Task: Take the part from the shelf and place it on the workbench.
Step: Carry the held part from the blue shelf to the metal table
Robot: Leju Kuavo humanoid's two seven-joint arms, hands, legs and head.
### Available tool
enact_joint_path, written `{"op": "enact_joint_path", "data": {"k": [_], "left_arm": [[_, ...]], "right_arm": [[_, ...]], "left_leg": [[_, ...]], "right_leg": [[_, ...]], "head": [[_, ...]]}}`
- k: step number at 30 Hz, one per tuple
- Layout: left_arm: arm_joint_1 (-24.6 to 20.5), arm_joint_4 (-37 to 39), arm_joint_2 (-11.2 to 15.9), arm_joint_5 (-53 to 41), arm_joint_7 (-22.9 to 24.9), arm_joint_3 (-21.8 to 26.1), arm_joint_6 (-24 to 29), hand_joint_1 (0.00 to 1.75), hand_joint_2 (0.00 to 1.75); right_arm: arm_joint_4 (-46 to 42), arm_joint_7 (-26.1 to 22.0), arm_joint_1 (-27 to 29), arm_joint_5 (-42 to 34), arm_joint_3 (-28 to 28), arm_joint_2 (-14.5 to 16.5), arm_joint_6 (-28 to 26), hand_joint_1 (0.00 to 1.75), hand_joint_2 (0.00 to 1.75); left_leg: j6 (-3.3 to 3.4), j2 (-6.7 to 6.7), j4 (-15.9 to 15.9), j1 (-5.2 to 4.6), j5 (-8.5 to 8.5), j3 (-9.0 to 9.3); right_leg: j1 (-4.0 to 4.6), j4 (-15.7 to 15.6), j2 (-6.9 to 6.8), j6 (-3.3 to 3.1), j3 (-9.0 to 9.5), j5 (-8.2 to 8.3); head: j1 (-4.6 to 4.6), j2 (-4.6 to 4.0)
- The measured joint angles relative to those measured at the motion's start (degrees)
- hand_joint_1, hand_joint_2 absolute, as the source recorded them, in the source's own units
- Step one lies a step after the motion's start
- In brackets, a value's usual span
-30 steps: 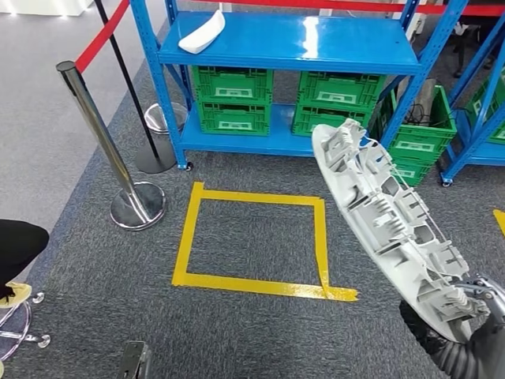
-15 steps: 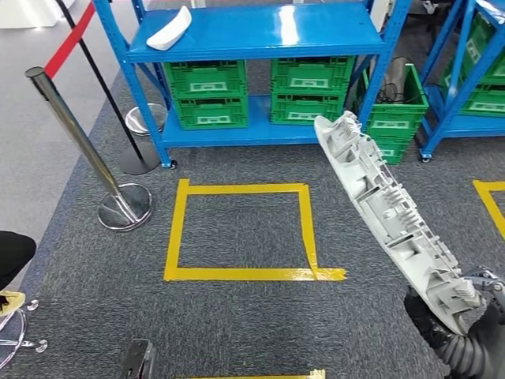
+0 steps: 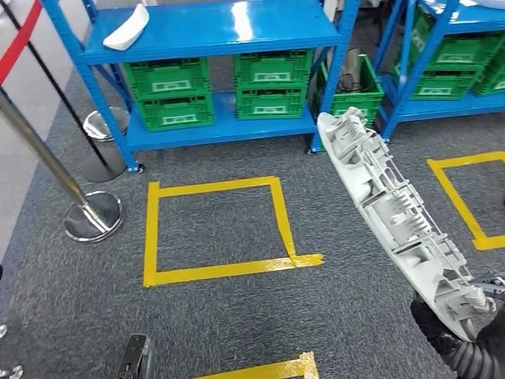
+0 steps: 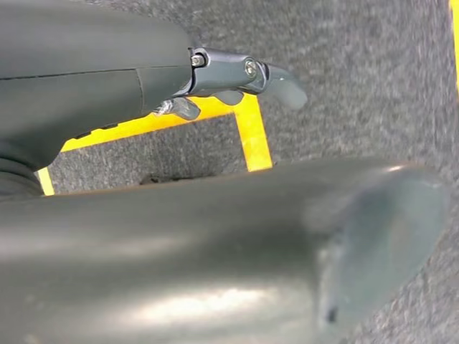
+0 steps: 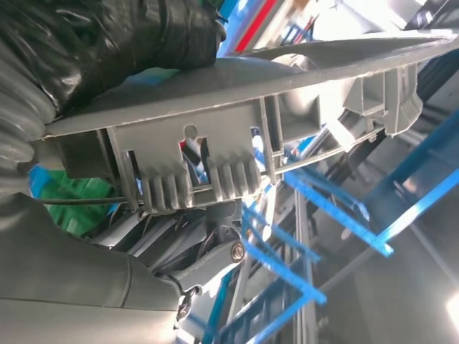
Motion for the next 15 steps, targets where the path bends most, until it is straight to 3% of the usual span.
{"op": "enact_joint_path", "data": {"k": [1,2,3,5,7,8,10,11,13,15], "left_arm": [[0.1,0.0,0.0,0.0,0.0,-0.1,0.0,0.00,0.00],[0.1,0.0,0.0,0.0,0.0,-0.2,0.0,0.00,0.00],[0.2,0.0,0.0,0.0,0.0,-0.4,0.0,0.00,0.00],[0.2,0.0,0.0,-0.1,-0.1,-0.8,0.0,0.00,0.00],[0.2,0.0,0.0,-0.1,-0.1,-1.0,0.1,0.00,0.00],[0.2,0.0,0.0,-0.1,-0.1,-1.1,0.1,0.00,0.00],[0.2,0.0,0.1,0.0,-0.1,-1.2,0.2,0.00,0.00],[0.2,0.0,0.1,-0.1,0.0,-1.4,0.2,0.00,0.00],[0.3,0.0,0.2,-0.2,0.0,-1.9,0.4,0.00,0.00],[0.7,0.0,0.3,-0.3,-0.1,-2.3,0.5,0.00,0.00]], "right_arm": [[0.0,0.0,0.1,0.0,0.0,0.0,0.0,1.75,1.75],[0.0,0.0,0.3,0.0,-0.1,0.0,-0.1,1.75,1.75],[-0.1,-0.2,0.6,0.0,-0.1,0.1,-0.3,1.75,1.75],[-0.4,-0.5,1.4,-0.1,-0.4,0.3,-0.7,1.75,1.75],[-0.8,-0.9,1.6,-0.4,-0.8,0.4,-0.9,1.75,1.75],[-0.9,-1.0,1.6,-0.6,-1.0,0.5,-0.9,1.75,1.75],[-1.0,-1.0,1.8,-0.7,-1.4,0.7,-1.2,1.75,1.75],[-1.1,-1.1,2.1,-0.7,-1.6,1.0,-1.3,1.75,1.75],[-1.6,-1.3,2.7,-0.8,-2.1,1.6,-1.7,1.75,1.75],[-1.9,-1.8,3.0,-1.2,-2.5,2.3,-1.9,1.75,1.75]], "left_leg": [[0.00,0.79,0.1,-0.02,0.00,-0.16],[-0.02,1.56,0.3,-0.04,-0.02,-0.28],[-0.07,2.29,0.4,-0.03,-0.06,-0.35],[-0.39,3.54,0.8,-0.03,-0.28,-0.39],[-0.96,4.52,1.3,-0.37,-0.62,-0.47],[-1.23,4.98,1.5,-0.56,-0.69,-0.51],[-1.68,5.86,1.7,-0.67,-0.70,-0.54],[-1.99,5.54,1.9,-0.53,-1.03,-0.61],[-2.62,3.12,5.1,-0.22,-3.62,-1.85],[-2.90,0.64,12.7,-0.04,-7.90,-4.92]], "right_leg": [[-0.06,3.3,-0.20,0.25,-1.45,-1.11],[-0.09,4.8,-0.33,0.44,-1.99,-1.17],[-0.11,3.9,-0.54,0.58,-1.35,-0.16],[-0.08,-3.5,-2.18,0.69,2.75,3.30],[0.13,-9.7,-4.08,-0.02,6.12,5.00],[0.26,-10.7,-4.44,-0.55,6.60,5.02],[0.38,-10.6,-3.32,-1.65,6.33,5.31],[0.34,-10.6,-2.81,-2.02,6.15,5.50],[0.17,-10.8,-1.70,-2.82,5.77,5.98],[0.16,-10.8,-0.41,-3.35,5.24,6.36]], "head": [[0.00,0.00],[-0.01,0.00],[0.01,0.00],[0.01,0.00],[0.00,0.00],[-0.04,0.00],[-0.10,0.00],[-0.14,0.00],[-0.28,0.00],[-0.42,0.00]]}}
